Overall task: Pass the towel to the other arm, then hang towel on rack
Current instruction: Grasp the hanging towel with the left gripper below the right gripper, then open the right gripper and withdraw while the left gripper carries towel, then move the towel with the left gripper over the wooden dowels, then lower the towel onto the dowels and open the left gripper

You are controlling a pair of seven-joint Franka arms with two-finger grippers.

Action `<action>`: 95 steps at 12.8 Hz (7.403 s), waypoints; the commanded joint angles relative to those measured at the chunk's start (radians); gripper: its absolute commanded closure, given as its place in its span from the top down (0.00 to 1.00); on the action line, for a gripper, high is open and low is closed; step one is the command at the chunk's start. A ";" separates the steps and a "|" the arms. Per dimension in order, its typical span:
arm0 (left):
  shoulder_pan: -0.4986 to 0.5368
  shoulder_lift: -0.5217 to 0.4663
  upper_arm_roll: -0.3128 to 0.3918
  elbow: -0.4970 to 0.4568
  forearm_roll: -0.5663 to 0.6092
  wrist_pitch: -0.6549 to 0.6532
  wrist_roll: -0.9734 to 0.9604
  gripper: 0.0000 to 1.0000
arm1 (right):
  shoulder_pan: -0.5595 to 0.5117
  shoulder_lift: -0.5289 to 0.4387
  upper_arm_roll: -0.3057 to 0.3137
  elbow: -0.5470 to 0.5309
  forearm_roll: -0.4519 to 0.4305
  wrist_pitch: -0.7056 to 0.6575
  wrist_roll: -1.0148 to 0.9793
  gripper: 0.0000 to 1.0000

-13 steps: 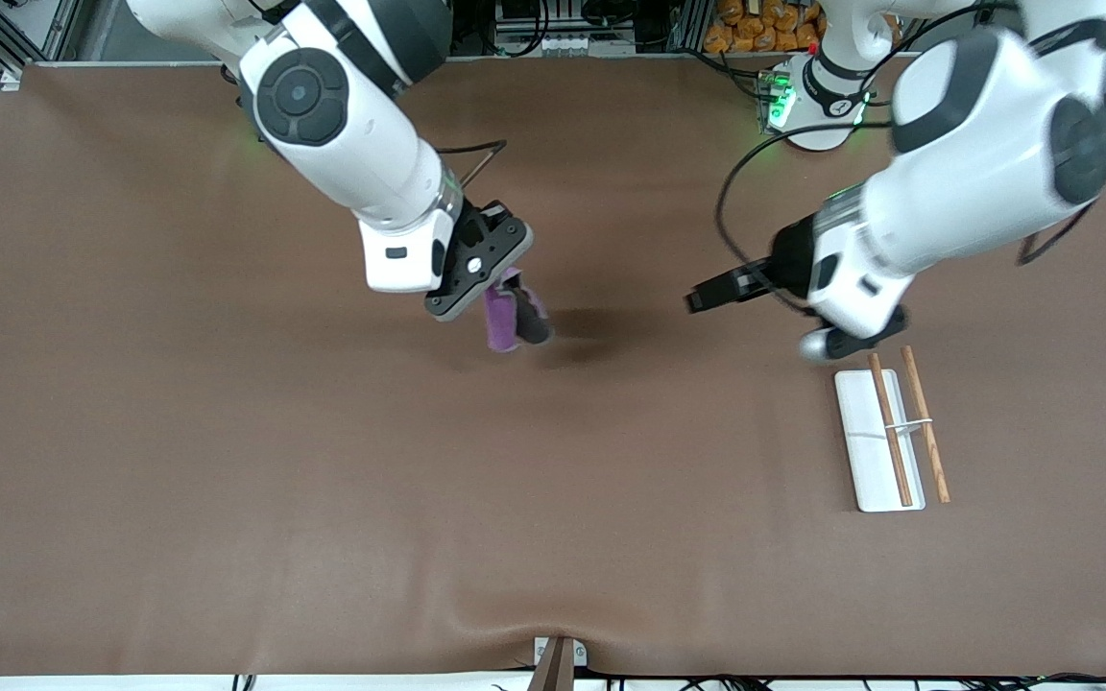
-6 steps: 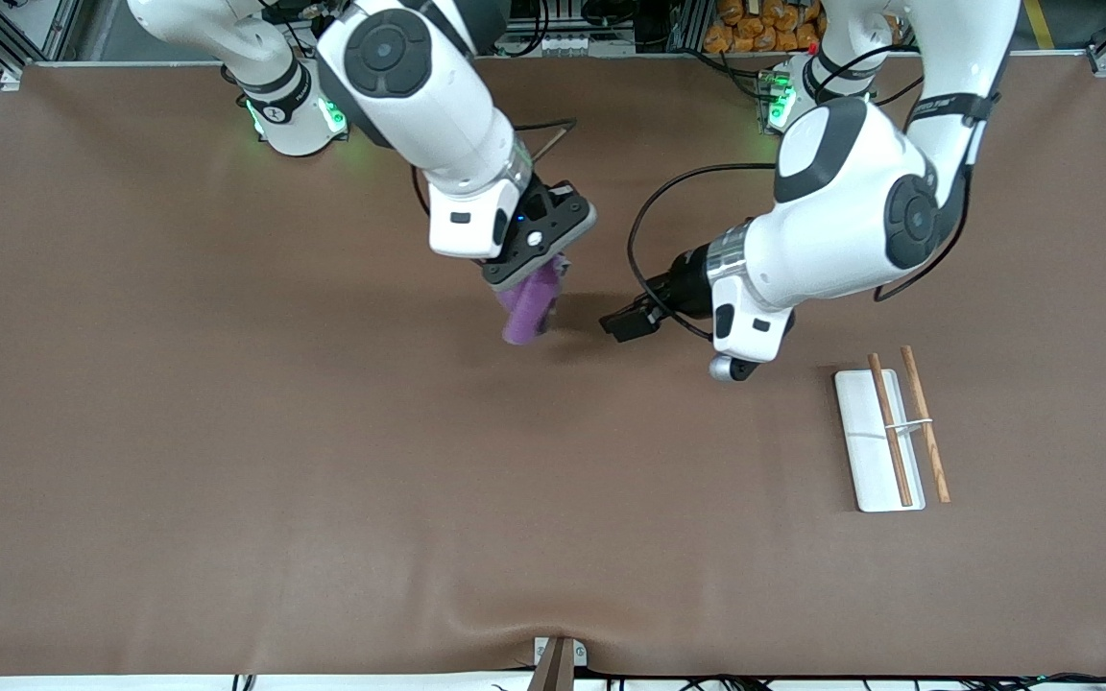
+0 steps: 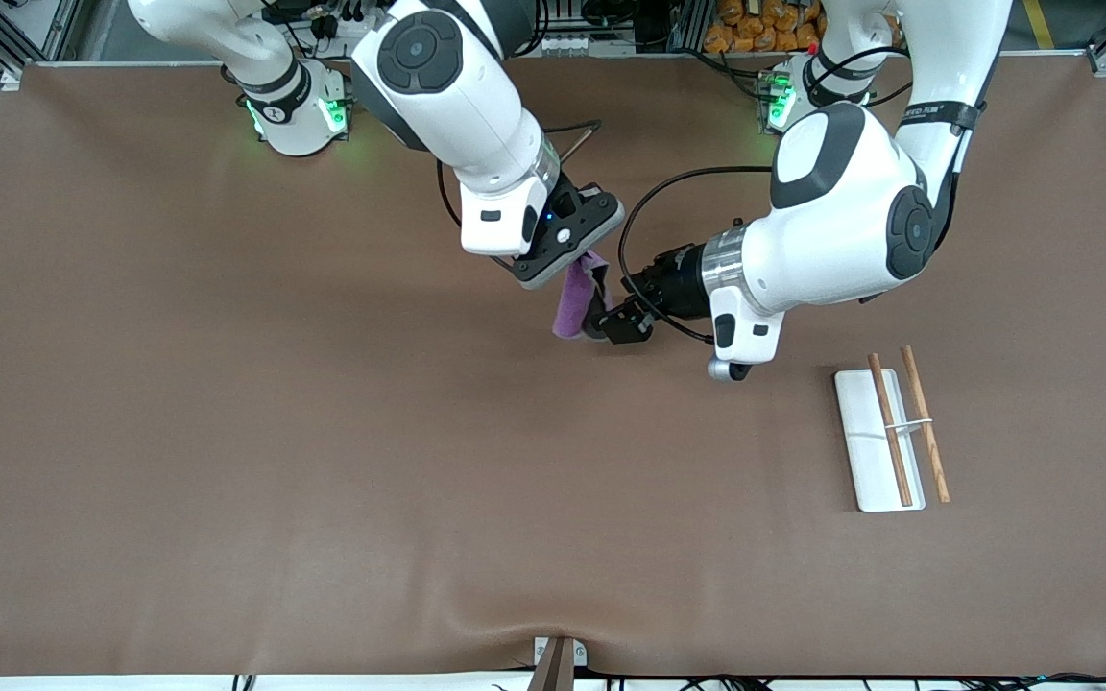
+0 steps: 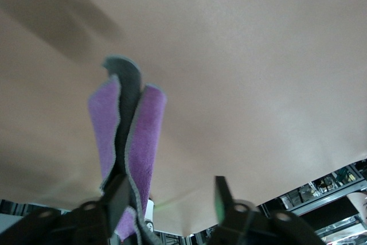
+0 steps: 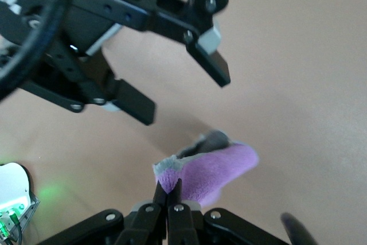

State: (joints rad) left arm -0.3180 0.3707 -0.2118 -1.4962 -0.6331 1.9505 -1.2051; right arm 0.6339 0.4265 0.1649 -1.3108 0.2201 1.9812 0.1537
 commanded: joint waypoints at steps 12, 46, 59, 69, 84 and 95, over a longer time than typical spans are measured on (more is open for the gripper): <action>-0.039 0.007 0.002 0.008 -0.019 -0.123 -0.178 0.53 | 0.018 0.009 -0.002 0.039 0.018 -0.008 0.041 0.00; 0.085 -0.030 0.003 0.068 0.016 -0.131 -0.127 0.00 | -0.098 -0.107 -0.019 0.018 -0.076 -0.330 0.043 1.00; 0.459 0.040 0.005 0.062 0.084 -0.275 0.747 0.00 | -0.531 -0.248 -0.018 -0.119 -0.203 -0.478 -0.023 1.00; 0.680 0.122 0.005 0.060 0.213 -0.274 1.266 0.00 | -0.675 -0.410 -0.220 -0.217 -0.211 -0.501 -0.148 1.00; 0.820 0.243 0.035 0.068 0.265 -0.202 1.570 0.00 | -0.654 -0.439 -0.219 -0.173 -0.215 -0.573 -0.117 1.00; 0.853 0.315 0.035 0.067 0.265 -0.130 1.641 1.00 | -0.677 -0.434 -0.217 -0.160 -0.214 -0.598 -0.117 1.00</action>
State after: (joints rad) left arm 0.5287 0.6792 -0.1683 -1.4428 -0.3939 1.8093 0.4280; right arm -0.0329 0.0028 -0.0598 -1.4745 0.0183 1.3970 0.0489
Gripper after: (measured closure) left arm 0.780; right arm 0.000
